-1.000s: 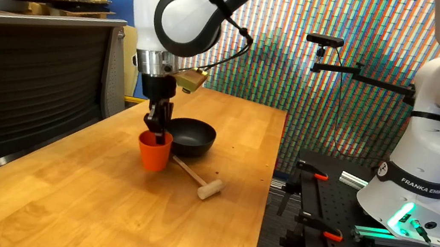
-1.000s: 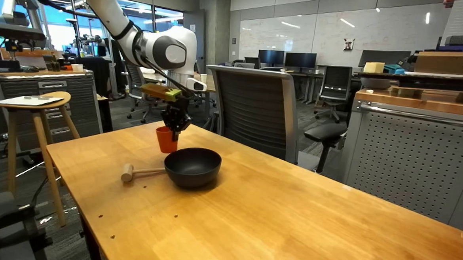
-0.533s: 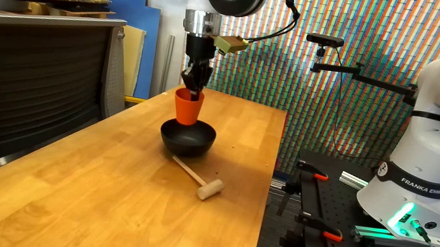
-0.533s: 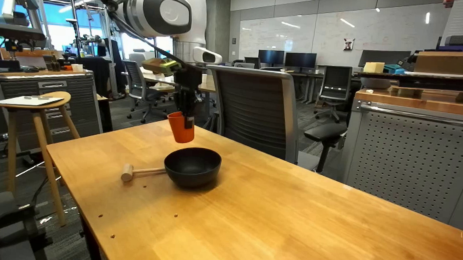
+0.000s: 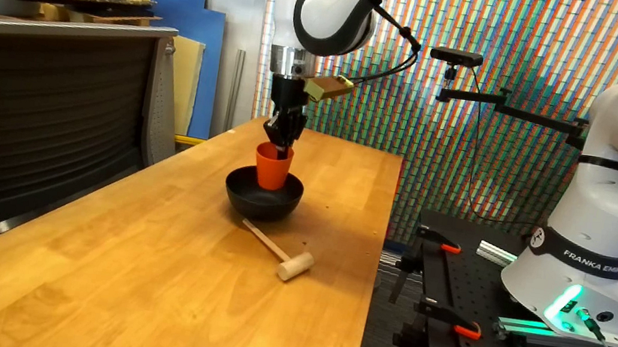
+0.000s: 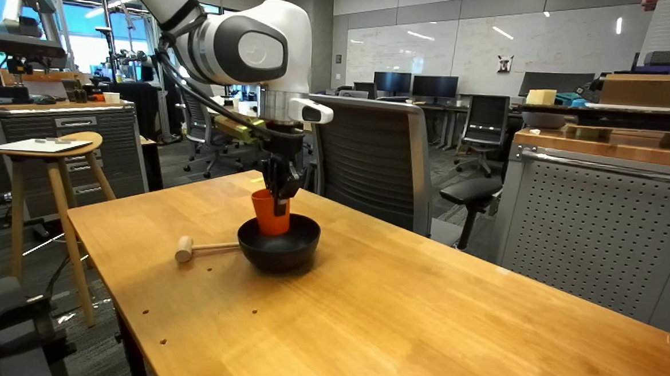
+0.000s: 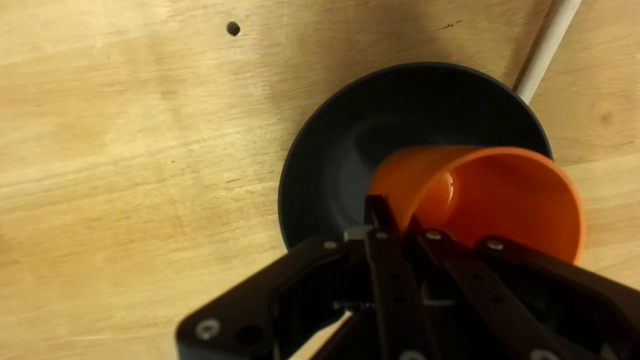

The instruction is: Place the orange cup in the bowl

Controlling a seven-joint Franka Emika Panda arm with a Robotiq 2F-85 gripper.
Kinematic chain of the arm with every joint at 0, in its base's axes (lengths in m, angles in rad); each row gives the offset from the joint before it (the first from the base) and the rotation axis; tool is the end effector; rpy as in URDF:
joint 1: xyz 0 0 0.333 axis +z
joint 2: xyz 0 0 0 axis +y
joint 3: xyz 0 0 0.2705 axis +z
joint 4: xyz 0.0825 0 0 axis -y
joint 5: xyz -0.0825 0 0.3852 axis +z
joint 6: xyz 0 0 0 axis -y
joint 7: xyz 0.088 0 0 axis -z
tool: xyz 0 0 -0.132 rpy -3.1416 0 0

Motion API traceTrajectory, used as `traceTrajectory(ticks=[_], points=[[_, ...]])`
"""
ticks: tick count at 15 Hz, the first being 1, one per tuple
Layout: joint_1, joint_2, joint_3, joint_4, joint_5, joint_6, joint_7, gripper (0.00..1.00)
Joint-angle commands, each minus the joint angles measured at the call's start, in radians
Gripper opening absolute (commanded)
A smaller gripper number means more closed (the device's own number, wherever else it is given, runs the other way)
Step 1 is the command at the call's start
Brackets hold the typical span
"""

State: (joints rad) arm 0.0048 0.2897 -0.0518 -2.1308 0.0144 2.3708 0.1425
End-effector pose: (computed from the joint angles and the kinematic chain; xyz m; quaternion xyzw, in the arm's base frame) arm 0.5534 -0.0264 0.1978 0.9948 -0.0990 -0.0245 0.0037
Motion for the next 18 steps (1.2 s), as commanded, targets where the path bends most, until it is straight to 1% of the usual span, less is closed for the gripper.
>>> traceTrajectory(ticks=[1,4,5,6,7,8,9,12,13,14,15,16,17,18], points=[[-0.008,0.095,0.019,0.066,0.033,0.022,-0.008,0.02],[-0.019,0.142,0.018,0.095,0.043,0.017,-0.016,0.02],[-0.023,0.148,0.021,0.101,0.051,0.009,-0.022,0.09],[-0.018,0.146,0.017,0.103,0.046,-0.003,-0.009,0.31],[-0.01,0.133,0.018,0.104,0.039,-0.026,-0.006,0.33],[0.001,0.094,0.02,0.084,0.027,-0.032,-0.003,0.34],[0.004,0.063,0.026,0.072,0.028,-0.039,-0.009,0.39],[0.022,-0.076,0.038,0.019,0.012,-0.054,-0.02,0.64],[0.025,-0.122,0.048,0.006,0.015,-0.066,-0.038,0.71],[0.027,-0.166,0.06,-0.002,0.019,-0.096,-0.062,0.77],[0.03,-0.212,0.071,-0.006,0.026,-0.136,-0.083,0.86],[0.026,-0.26,0.089,-0.009,0.068,-0.201,-0.129,0.93],[0.026,-0.144,0.072,0.044,0.033,-0.132,-0.063,0.77],[0.028,-0.188,0.083,0.037,0.042,-0.171,-0.081,0.83]])
